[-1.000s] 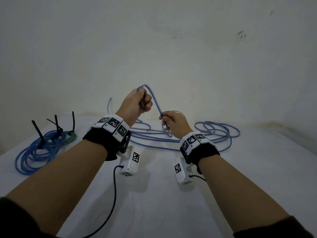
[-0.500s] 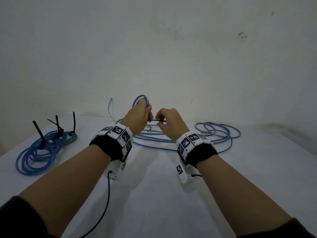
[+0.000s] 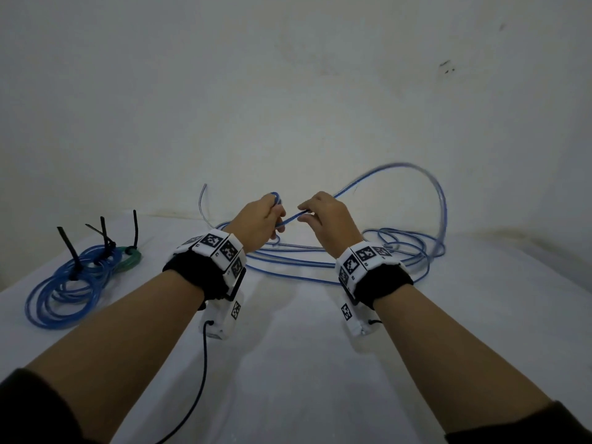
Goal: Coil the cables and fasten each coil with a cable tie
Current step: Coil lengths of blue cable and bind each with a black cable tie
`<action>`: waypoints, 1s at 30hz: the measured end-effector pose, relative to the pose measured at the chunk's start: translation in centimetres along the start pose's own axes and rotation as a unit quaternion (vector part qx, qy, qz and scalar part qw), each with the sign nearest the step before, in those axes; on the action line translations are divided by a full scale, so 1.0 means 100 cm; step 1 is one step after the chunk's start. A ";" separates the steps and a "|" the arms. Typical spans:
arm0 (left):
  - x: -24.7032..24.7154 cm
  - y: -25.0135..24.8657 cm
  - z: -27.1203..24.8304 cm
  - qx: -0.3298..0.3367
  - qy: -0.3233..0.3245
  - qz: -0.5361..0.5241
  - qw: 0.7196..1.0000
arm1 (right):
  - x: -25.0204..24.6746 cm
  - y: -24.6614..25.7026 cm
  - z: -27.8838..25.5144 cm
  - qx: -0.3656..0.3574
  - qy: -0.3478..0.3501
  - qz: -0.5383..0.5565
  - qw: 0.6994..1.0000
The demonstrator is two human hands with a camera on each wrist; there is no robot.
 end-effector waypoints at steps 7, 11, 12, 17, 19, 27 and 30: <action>0.007 0.004 -0.002 0.010 0.050 -0.066 0.997 | -0.004 0.001 -0.004 -0.016 0.037 0.031 0.999; 0.003 0.000 -0.004 0.016 0.029 -0.055 0.998 | 0.000 0.000 -0.005 -0.015 0.046 0.031 0.998; 0.002 0.000 -0.005 0.019 0.021 -0.075 0.997 | 0.000 -0.002 -0.005 -0.011 0.046 0.029 0.998; 0.000 -0.001 -0.005 0.010 0.032 -0.140 0.990 | 0.001 -0.014 -0.006 0.023 0.025 -0.007 0.999; 0.000 -0.004 -0.005 0.012 0.053 -0.163 0.985 | -0.003 -0.022 -0.007 0.051 -0.004 -0.026 0.998; -0.009 -0.012 -0.006 0.034 0.057 -0.376 0.924 | -0.014 -0.057 -0.014 0.195 -0.087 0.107 0.971; -0.008 -0.010 -0.005 0.033 0.073 -0.448 0.891 | -0.010 -0.066 -0.018 0.261 -0.089 0.162 0.948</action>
Point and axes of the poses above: each hand's wrist, its own z-axis towards the middle knuckle, its own x-axis out of the palm, y = z × x, the point moved 7 cm from there along z, towards the middle knuckle, and after that the axes turned 15 degrees about y, right-handed, at the moved point
